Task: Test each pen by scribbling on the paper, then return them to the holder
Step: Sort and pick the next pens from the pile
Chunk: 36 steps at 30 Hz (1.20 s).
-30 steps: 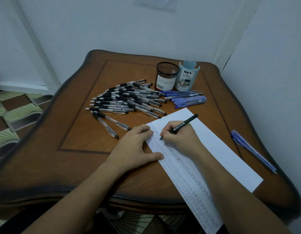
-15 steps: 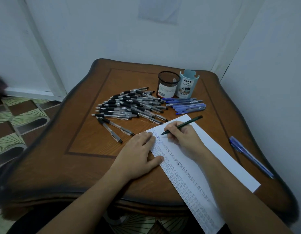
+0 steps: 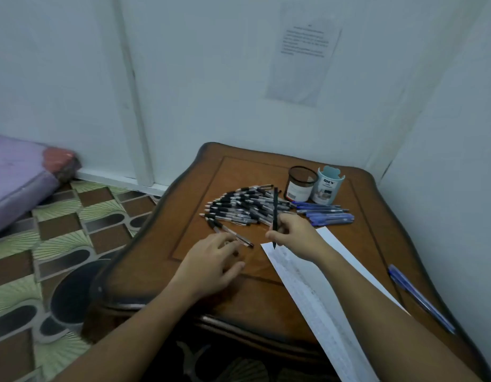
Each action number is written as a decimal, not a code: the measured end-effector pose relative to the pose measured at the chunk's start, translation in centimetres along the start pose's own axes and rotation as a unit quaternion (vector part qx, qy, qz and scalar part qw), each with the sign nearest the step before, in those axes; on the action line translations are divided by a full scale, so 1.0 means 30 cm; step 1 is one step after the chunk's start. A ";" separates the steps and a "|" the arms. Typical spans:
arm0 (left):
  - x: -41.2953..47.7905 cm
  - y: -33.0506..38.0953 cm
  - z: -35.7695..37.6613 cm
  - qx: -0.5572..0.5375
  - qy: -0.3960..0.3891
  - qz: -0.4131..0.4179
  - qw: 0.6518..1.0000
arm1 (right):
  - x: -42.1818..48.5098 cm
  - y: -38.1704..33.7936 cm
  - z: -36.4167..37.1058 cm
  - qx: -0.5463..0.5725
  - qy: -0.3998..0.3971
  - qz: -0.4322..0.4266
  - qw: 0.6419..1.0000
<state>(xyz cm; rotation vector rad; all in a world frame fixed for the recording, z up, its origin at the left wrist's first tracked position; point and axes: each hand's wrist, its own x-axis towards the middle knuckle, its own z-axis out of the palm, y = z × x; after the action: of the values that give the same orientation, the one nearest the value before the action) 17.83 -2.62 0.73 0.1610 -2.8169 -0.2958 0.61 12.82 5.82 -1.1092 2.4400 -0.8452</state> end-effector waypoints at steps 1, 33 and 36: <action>-0.031 -0.046 -0.031 0.017 0.004 -0.017 1.000 | 0.012 -0.046 0.020 -0.010 -0.012 -0.016 1.000; -0.502 -0.621 -0.267 0.067 0.007 -0.337 0.939 | 0.325 -0.725 0.697 -0.139 -0.079 -0.234 0.959; -0.388 -0.534 -0.267 0.067 0.014 -0.303 0.951 | 0.306 -0.635 0.564 -0.122 -0.020 -0.233 0.965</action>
<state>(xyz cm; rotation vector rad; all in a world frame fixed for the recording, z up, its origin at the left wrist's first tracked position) 32.59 -18.04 1.36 1.0568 -2.6860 -0.2268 14.23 -10.55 4.47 -1.8194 2.3256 -0.6440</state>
